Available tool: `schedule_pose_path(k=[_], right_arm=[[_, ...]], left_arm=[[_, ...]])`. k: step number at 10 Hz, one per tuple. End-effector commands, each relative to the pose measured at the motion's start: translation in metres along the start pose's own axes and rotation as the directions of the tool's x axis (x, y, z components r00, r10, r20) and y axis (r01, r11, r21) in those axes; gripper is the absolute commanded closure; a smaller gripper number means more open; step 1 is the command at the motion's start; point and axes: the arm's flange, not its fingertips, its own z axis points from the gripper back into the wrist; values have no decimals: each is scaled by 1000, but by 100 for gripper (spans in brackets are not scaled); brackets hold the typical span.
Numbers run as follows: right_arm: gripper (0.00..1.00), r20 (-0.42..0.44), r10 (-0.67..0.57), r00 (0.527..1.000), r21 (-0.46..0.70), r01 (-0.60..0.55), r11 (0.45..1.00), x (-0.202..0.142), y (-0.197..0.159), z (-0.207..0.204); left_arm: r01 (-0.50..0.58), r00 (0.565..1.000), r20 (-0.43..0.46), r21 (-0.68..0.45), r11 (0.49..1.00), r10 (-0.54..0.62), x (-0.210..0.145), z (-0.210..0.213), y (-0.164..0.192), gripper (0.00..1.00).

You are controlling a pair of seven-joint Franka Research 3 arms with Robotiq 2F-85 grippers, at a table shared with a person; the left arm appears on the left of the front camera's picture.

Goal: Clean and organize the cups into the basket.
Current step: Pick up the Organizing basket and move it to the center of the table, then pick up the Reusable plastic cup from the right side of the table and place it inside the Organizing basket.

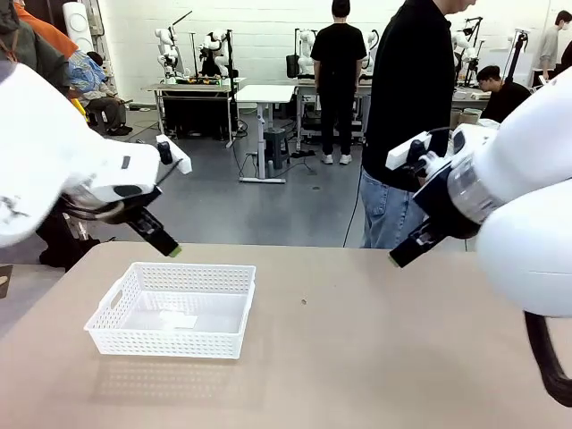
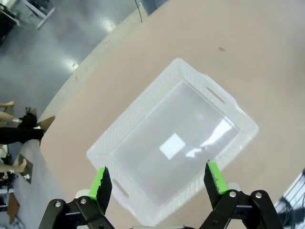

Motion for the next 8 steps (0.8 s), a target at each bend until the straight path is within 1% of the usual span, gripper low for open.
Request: schedule_pose_path(k=[1, 2, 4, 5, 6, 8], right_arm=[[0, -137, 1, 991, -8, -2, 1000, -86, 36, 21], [0, -194, 21, 981, 3, -21, 1000, -102, 45, 21], [0, -333, 46, 942, 24, -40, 999, -130, 57, 18], [0, -349, 28, 937, -8, -33, 999, -133, 55, 13], [0, -287, 32, 957, 15, -29, 999, -43, 36, 41], [0, -287, 32, 957, 15, -29, 999, -43, 36, 41]], left_arm=[[117, 986, -122, 1, 993, -116, -58, 31, -39, 0], [146, 980, -137, 5, 989, -144, -70, 36, -48, 0], [139, 975, -176, 24, 990, -133, -89, 36, -52, 0], [131, 977, -178, 50, 990, -120, -90, 32, -47, 0], [122, 977, -176, 7, 993, -119, -24, 56, -27, 0], [122, 977, -176, 7, 993, -119, -24, 56, -27, 0]])
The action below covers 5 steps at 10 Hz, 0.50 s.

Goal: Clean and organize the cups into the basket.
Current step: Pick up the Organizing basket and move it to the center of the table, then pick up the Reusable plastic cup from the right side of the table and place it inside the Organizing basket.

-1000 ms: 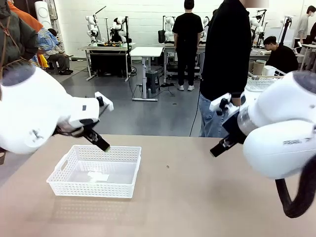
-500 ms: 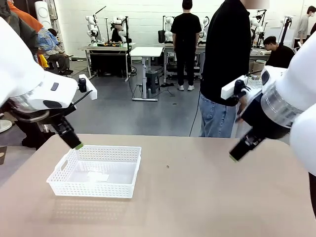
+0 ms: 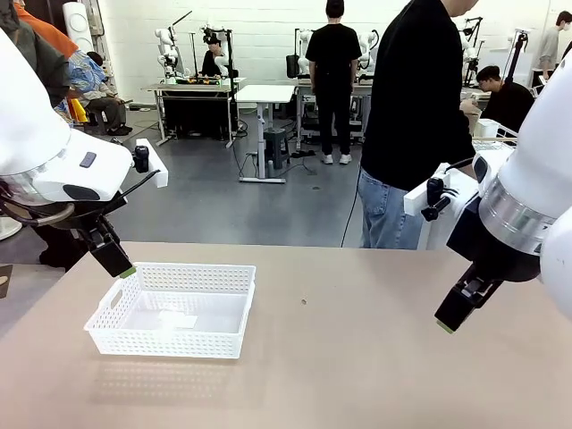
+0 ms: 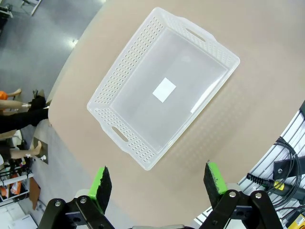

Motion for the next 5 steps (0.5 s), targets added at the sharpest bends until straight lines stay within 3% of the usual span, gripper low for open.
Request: schedule_pose_path(k=[1, 2, 3, 4, 5], right_arm=[[0, 24, 0, 1000, -3, 0, 1000, 4, -2, -1], [0, 0, 0, 1000, 0, 0, 1000, 0, 0, 0], [0, 97, -137, 986, 187, 117, 975, -6, -29, 6], [0, 143, -271, 952, 358, 206, 911, -24, -59, 7], [0, 159, -379, 911, 486, 262, 834, -48, -87, 5]], left_arm=[[-3, 1000, 8, -6, 1000, 3, 2, -1, -1, 0], [0, 1000, 0, 0, 1000, 0, 0, 0, 0, 0], [-152, 980, 89, -226, 962, 176, -9, 0, 29, 0], [-281, 929, 102, -436, 855, 357, -24, -2, 52, 0], [-333, 883, 84, -582, 742, 462, -38, -4, 70, 0]])
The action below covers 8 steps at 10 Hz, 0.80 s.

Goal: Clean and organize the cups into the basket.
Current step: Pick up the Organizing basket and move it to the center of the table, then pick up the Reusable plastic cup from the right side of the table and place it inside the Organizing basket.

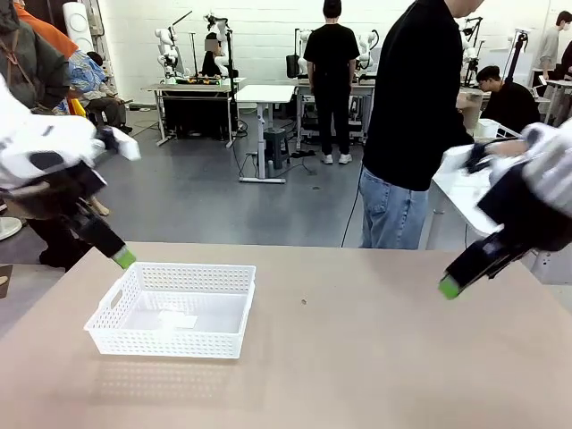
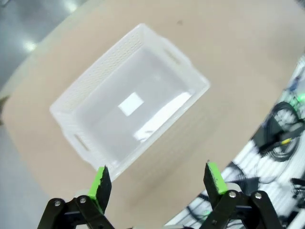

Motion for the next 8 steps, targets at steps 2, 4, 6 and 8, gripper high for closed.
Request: schedule_pose_path(k=[2, 4, 6, 8], right_arm=[[0, 148, -338, 929, 446, 242, 862, -65, -98, 19], [0, 146, -478, 866, 601, 306, 738, -97, -152, 23], [0, 120, -535, 836, 665, 332, 668, -132, -201, 21], [0, 128, -603, 788, 678, 374, 633, -166, -230, 24]], left_arm=[[-290, 920, 67, -544, 787, 385, -26, 16, 67, 0], [-399, 839, 49, -621, 675, 541, -56, 22, 113, 0], [-506, 740, 87, -581, 637, 667, -89, 34, 153, 0], [-576, 665, 113, -551, 604, 738, -125, 47, 179, 0]])
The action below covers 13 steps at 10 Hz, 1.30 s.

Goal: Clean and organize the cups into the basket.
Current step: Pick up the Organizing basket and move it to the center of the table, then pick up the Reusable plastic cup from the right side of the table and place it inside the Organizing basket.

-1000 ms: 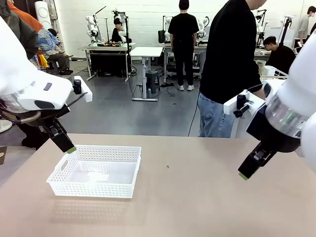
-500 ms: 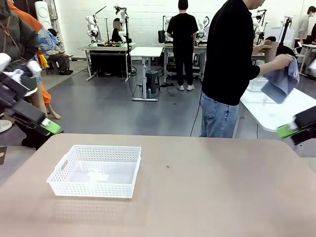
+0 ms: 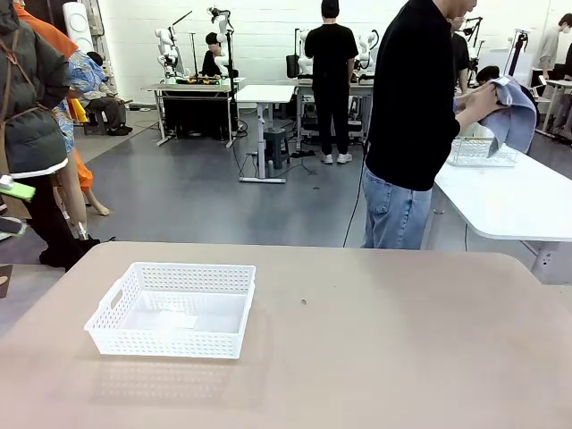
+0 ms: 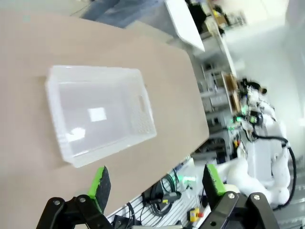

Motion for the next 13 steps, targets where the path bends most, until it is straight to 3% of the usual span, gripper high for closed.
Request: schedule_pose_path(k=[1, 4, 7, 8, 9, 10, 13], right_arm=[[0, 61, -11, 998, 15, 11, 1000, -8, -13, 26], [0, 179, -12, 984, 20, 8, 1000, -37, -14, 80], [0, 336, -37, 941, 32, 28, 999, -76, -24, 133], [0, 394, -44, 918, 46, 29, 999, -88, -27, 148], [0, 453, -47, 890, 43, 31, 999, -96, -28, 157], [0, 344, -55, 937, 13, 54, 998, -84, -19, 142], [0, 344, -55, 937, 13, 54, 998, -84, -19, 142]], left_arm=[[-54, 995, 84, 28, 998, 51, -7, 25, 13, 0], [-138, 971, 201, 10, 990, 133, -27, 79, 45, 0], [-166, 958, 244, 45, 985, 151, -44, 112, 54, 0], [-161, 954, 261, 43, 986, 144, -47, 118, 52, 0], [-54, 973, 226, 32, 998, 45, -48, 116, 43, 0], [-195, 951, 255, 53, 979, 176, -46, 114, 51, 0], [-195, 951, 255, 53, 979, 176, -46, 114, 51, 0]])
